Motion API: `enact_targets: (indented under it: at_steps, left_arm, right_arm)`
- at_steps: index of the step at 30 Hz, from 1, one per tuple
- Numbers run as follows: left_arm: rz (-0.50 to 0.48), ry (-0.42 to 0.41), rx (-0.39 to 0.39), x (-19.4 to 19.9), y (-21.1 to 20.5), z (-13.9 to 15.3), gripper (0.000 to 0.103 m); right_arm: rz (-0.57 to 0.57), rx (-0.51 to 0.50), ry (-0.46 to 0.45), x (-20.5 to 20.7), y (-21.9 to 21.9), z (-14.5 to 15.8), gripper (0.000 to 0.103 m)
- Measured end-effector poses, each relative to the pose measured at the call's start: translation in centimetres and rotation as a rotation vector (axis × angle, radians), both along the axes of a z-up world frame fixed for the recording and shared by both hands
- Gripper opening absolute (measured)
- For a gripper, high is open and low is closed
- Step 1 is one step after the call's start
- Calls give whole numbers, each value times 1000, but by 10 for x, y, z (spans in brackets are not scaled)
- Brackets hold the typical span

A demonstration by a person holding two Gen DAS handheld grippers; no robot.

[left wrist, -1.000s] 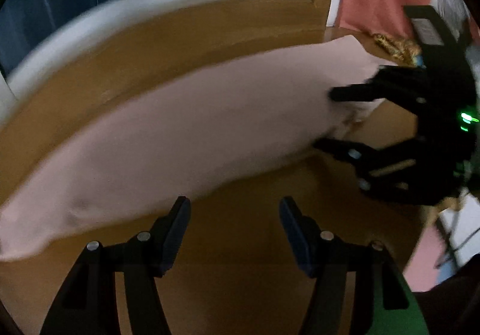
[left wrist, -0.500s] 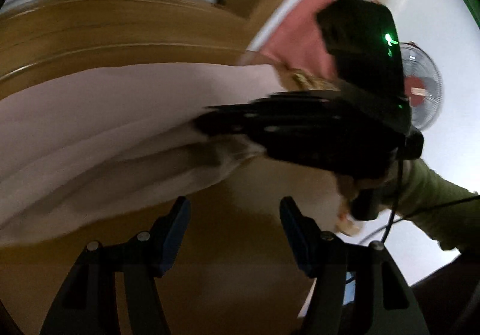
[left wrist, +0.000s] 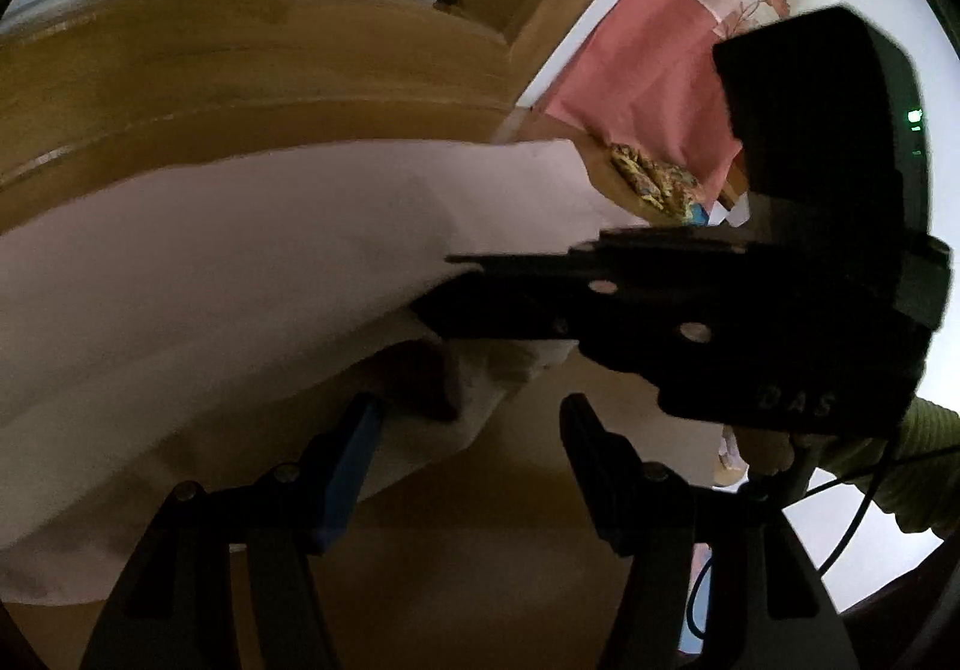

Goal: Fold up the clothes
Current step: 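Grasp the garment edge with the right gripper and fold it toward the left gripper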

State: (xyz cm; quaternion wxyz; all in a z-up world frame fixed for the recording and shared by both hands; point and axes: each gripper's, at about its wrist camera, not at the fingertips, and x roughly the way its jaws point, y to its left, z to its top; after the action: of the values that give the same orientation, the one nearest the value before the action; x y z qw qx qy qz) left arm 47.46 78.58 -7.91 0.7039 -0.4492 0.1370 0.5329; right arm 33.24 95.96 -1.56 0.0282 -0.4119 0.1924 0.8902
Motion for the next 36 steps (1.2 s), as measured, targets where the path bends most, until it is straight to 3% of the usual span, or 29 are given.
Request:
enact_targets:
  at_steps: [2, 5, 9, 12, 13, 14, 16, 19, 22, 25, 31, 36]
  left_arm:
    - [-19, 1, 27, 3, 4, 3, 60]
    - [-34, 20, -15, 9, 13, -6, 60]
    - [-41, -28, -9, 13, 23, -7, 60]
    - [-47, -63, -19, 20, 29, -10, 60]
    - [-46, -57, -23, 24, 30, -11, 60]
    - [-46, -53, -27, 26, 26, -11, 60]
    - [-47, -47, -32, 30, 19, -11, 60]
    - [-38, -37, -39, 36, 14, -9, 60]
    - [-18, -40, -42, 41, 7, -8, 60]
    - [-27, -39, -38, 49, 0, -9, 60]
    - [-16, -55, -36, 56, -14, -12, 59]
    - [36, -46, -11, 62, -25, -4, 58]
  right_arm:
    - [4, -12, 17, 2, 3, 4, 7]
    - [20, -21, 24, 3, 4, 8, 7]
    - [54, -72, -7, 5, 8, 11, 8]
    - [60, -134, -31, 11, 22, 18, 12]
    - [46, -144, -21, 15, 29, 22, 19]
    - [16, -132, -8, 19, 39, 26, 35]
    - [-48, -65, -25, 23, 57, 25, 50]
    - [-108, 96, -124, 15, 77, 8, 50]
    - [-45, 316, -274, -3, 69, -22, 46]
    - [-17, 418, -275, -5, 61, -30, 45]
    - [-56, 309, -243, 5, 78, -31, 48]
    - [-75, 318, -222, 12, 79, -31, 50]
